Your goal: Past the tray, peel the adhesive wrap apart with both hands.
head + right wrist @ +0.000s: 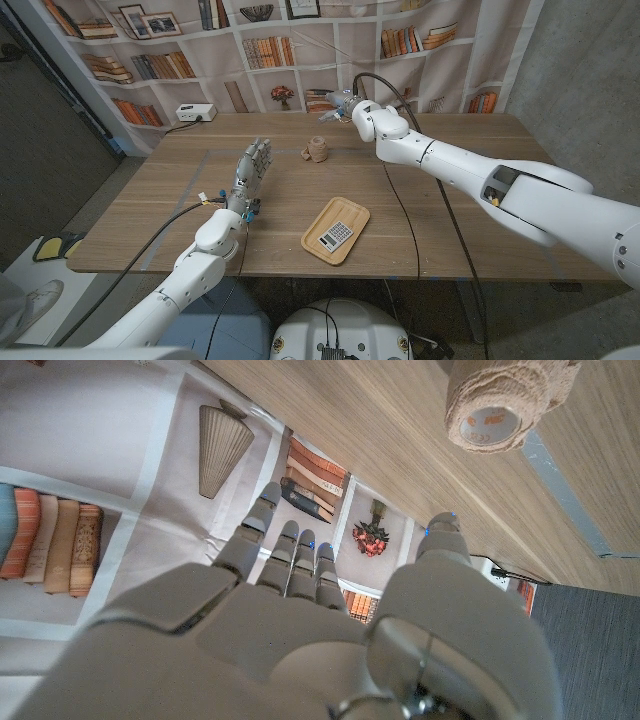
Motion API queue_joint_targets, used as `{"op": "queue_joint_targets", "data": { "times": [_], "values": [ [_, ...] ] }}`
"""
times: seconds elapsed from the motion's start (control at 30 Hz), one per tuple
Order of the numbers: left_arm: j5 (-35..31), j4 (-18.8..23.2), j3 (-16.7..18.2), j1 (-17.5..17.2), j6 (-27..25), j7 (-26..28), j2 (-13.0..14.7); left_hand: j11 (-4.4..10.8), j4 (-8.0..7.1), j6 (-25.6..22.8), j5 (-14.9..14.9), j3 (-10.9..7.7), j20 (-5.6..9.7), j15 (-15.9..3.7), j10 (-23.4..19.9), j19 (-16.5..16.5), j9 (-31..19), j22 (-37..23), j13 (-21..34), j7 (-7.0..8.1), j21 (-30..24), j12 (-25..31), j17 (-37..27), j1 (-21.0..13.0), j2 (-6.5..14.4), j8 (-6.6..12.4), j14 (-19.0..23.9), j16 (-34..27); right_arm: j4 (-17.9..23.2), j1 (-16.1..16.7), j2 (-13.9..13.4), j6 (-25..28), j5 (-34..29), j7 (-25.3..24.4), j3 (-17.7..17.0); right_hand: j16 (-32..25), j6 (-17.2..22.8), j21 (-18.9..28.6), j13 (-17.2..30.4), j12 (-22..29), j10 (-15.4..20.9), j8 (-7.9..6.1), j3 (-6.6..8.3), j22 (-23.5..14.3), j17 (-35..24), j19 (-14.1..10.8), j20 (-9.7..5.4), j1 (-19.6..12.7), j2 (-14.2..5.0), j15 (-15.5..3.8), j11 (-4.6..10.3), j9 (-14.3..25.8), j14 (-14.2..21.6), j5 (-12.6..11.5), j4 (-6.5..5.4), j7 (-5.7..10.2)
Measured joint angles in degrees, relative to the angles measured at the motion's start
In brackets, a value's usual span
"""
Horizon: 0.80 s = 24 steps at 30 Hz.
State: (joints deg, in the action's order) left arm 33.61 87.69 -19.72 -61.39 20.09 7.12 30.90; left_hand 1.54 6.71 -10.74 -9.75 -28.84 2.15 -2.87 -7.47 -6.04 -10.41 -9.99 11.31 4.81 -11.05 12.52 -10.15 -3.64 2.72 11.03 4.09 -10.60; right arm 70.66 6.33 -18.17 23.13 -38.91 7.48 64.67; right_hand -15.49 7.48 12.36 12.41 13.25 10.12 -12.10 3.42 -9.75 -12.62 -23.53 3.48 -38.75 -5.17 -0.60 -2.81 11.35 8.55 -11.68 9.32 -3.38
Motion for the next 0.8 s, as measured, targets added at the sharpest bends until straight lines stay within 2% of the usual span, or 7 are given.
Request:
{"op": "queue_joint_targets", "data": {
  "times": [0.8],
  "values": [
    [0.33,-0.72,-0.6,1.18,0.0,-1.1,-0.23,0.0,0.0,0.0,0.0,0.0,0.0,0.0,0.0,0.0,0.0,0.0,0.0,0.0,0.0,0.0,0.0,0.0,0.0,0.0,0.0,-0.03,-4.69,-1.6,2.02,-2.43,0.62,-0.86,1.52,0.0,0.93,0.0,0.26,0.4,1.11,-0.21,0.63,0.01,-0.31,-0.91,-0.31,-3.03,0.23,-0.11,0.49,-0.01,0.48,0.0,0.64,-0.3]
  ]
}}
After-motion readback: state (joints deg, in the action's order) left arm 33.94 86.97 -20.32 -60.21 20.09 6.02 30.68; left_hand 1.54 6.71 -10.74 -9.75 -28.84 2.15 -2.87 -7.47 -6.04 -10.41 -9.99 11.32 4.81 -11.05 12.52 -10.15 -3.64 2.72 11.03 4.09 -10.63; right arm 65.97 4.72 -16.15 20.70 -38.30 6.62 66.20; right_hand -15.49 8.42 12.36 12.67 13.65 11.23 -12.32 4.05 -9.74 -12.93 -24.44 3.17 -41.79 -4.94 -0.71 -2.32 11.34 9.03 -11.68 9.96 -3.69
